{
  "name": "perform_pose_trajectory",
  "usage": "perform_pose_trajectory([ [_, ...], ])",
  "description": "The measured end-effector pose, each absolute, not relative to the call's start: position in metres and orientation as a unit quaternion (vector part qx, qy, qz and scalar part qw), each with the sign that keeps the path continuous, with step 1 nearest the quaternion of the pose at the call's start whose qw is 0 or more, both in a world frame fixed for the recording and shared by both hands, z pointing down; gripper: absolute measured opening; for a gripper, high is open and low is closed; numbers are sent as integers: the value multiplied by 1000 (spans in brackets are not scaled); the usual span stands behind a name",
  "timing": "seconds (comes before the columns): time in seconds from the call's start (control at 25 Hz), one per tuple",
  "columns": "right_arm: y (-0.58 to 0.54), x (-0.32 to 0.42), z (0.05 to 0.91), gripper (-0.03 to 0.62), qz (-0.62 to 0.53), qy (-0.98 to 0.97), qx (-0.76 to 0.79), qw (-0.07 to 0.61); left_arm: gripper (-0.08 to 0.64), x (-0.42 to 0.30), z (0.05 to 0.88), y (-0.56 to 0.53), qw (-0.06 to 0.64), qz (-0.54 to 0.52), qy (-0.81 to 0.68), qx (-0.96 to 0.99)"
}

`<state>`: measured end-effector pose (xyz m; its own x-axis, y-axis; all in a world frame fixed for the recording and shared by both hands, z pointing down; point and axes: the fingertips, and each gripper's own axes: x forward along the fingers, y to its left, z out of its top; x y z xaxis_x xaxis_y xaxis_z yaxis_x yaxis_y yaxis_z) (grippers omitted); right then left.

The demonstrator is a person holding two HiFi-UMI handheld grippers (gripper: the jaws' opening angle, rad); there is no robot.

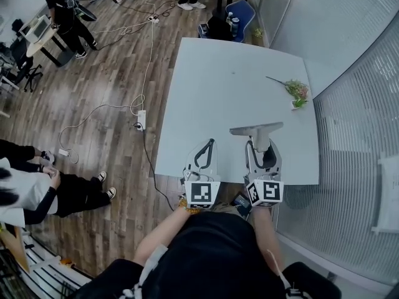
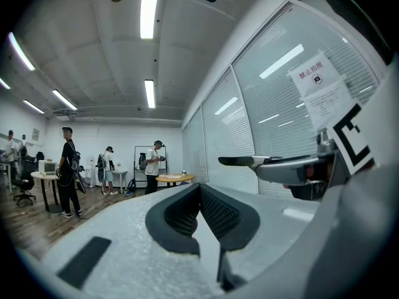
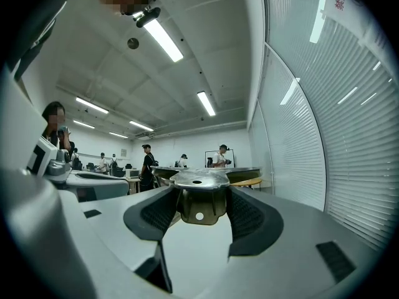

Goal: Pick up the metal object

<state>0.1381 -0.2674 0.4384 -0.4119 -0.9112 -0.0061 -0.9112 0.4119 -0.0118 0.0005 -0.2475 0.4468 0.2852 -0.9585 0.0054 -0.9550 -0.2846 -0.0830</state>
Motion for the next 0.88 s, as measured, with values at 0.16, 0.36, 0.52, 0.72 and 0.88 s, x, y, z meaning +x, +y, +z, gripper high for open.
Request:
perform_pose_trajectory([
  [0.16, -266, 135, 436, 252, -3, 842, -539, 9, 4, -2, 446, -247, 31, -26, 601, -798],
  [0.36, -265, 131, 435, 252, -5, 845, -535, 7, 4, -3, 443, -246, 32, -27, 603, -797],
  [0.52, -267, 130, 430, 252, 1, 846, -533, 5, 5, -3, 439, -248, 35, -26, 603, -797],
  [0.72, -265, 123, 442, 250, 3, 858, -514, -5, 5, -3, 450, -248, 29, -33, 607, -793],
  [0.88, -264, 123, 444, 250, -1, 858, -513, -7, 3, 2, 452, -248, 26, -34, 605, -795],
])
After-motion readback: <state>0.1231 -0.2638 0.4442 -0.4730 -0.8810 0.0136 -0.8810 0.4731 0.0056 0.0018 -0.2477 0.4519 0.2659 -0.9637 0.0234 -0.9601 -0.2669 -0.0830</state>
